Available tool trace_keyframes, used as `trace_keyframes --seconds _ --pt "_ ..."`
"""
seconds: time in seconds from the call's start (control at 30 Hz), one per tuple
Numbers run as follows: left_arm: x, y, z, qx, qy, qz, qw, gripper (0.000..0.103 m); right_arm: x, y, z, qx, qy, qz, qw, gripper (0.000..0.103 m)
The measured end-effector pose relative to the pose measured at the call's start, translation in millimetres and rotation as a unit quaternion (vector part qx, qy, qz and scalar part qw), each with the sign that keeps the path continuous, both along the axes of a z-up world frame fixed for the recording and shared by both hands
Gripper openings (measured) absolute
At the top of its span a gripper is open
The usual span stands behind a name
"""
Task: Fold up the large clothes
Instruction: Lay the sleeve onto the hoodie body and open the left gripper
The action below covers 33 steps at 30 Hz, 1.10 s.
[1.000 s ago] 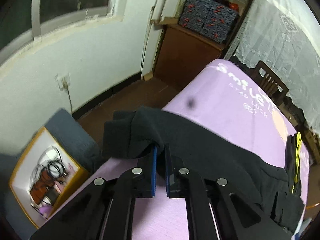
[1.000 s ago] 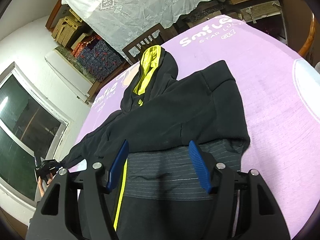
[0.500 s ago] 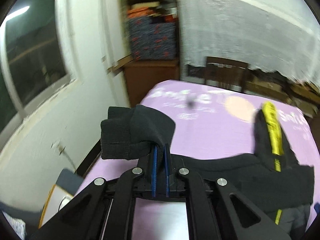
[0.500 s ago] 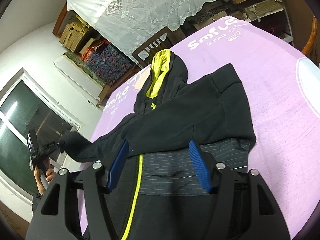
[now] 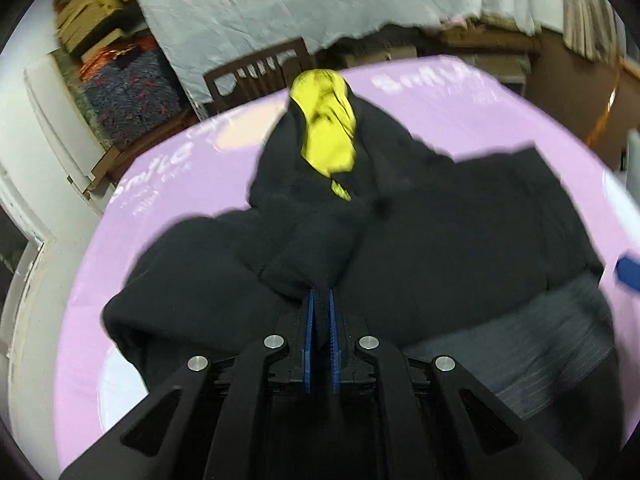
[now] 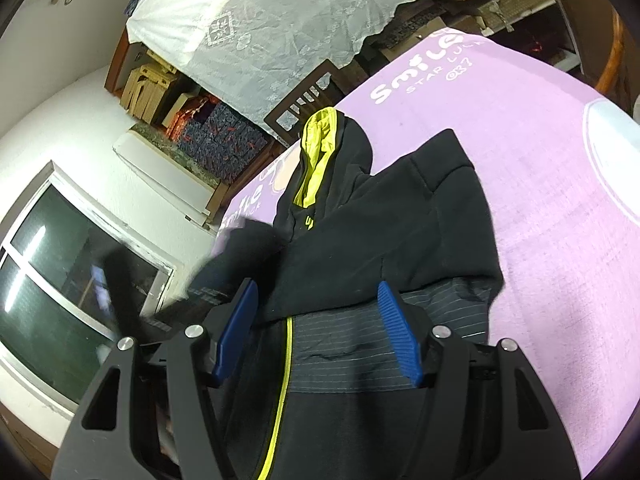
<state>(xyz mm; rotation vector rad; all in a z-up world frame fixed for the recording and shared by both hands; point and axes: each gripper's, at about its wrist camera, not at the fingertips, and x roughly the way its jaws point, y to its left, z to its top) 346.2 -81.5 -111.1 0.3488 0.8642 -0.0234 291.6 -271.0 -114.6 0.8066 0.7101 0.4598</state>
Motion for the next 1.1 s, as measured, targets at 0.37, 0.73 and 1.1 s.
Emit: trace_keyframes --seconds 0.37,0.73,1.1 --pt "-58 84 38 0.042 -0.079 0.019 0.9958 0.078 5 3 -6 0.005 0.011 0.01 1.0 0.062" --pt "-3 173 0 0.02 -0.014 0.092 0.9954 0.078 23 78 24 -0.098 0.011 0.081 0.992 0.062" --pt "19 195 -17 -0.033 -0.01 0.112 0.9931 0.057 85 195 49 -0.267 -0.006 0.121 0.956 0.062"
